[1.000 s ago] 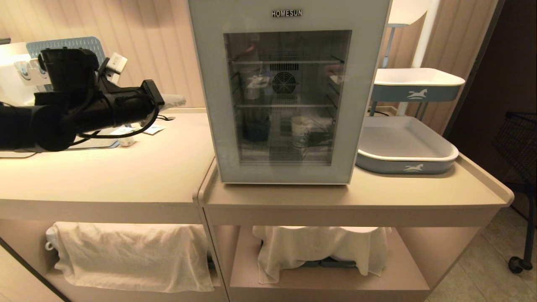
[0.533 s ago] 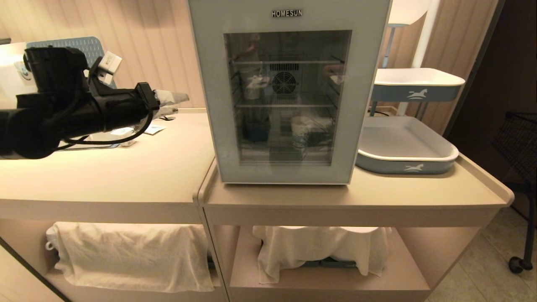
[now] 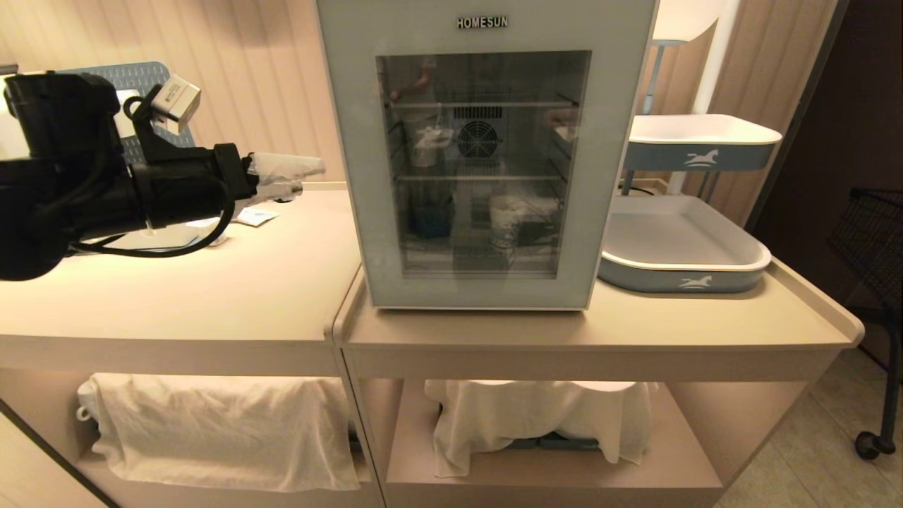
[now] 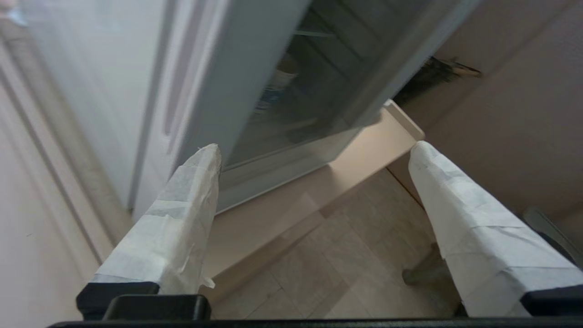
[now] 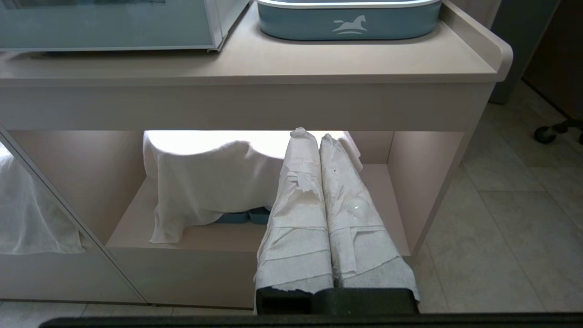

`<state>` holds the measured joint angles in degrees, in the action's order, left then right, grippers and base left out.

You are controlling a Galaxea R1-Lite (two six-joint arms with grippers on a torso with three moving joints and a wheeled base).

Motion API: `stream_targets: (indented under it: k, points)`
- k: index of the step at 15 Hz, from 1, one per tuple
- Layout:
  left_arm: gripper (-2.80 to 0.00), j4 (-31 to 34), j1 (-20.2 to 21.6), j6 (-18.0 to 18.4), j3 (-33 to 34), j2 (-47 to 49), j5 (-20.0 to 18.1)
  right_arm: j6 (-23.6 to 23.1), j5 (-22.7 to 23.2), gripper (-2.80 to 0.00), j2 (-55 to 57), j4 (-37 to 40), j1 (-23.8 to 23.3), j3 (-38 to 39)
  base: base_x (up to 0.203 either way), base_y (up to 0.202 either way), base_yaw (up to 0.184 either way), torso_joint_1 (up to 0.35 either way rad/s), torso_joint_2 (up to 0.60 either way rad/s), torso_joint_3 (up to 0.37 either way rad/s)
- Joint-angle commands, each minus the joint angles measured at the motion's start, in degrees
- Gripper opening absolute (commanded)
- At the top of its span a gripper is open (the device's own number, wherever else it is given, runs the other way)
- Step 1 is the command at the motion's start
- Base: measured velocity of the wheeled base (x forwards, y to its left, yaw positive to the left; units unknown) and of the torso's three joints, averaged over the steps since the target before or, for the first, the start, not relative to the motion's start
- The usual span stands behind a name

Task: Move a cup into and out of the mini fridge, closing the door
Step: Open the freezer door

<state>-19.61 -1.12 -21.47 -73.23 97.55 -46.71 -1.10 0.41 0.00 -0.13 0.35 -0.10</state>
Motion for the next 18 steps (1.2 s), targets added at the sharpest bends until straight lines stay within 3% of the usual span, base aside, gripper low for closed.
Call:
stream_targets:
  k: [1,4,5,9,16,18]
  points:
    - [0.00,-0.6,0.1,0.0,0.0,-0.4,-2.7,0.0,0.0,-2.80,0.0,0.0,0.0,0.0,0.000,0.000,0.000,0.000,0.00,0.000]
    - [0.00,-0.4,0.8,3.2,-0.4,0.0,-12.2,0.0,-0.1,-2.80,0.0,0.0,0.0,0.0,0.000,0.000,0.000,0.000,0.00,0.000]
    - [0.00,-0.3,0.8,4.6,-0.5,0.7,-13.1,0.0,0.0,-2.80,0.0,0.0,0.0,0.0,0.000,0.000,0.000,0.000,0.00,0.000]
    - [0.00,3.5,1.5,8.4,-3.0,1.9,-12.7,0.0,0.0,-2.80,0.0,0.0,0.0,0.0,0.000,0.000,0.000,0.000,0.00,0.000]
    - [0.00,17.8,11.0,20.7,-5.6,-0.9,-10.5,0.0,0.0,-2.80,0.0,0.0,0.1,0.0,0.000,0.000,0.000,0.000,0.00,0.000]
    - [0.00,18.8,11.6,21.6,-8.5,0.8,-10.0,0.0,0.0,-2.80,0.0,0.0,0.0,0.0,0.000,0.000,0.000,0.000,0.00,0.000]
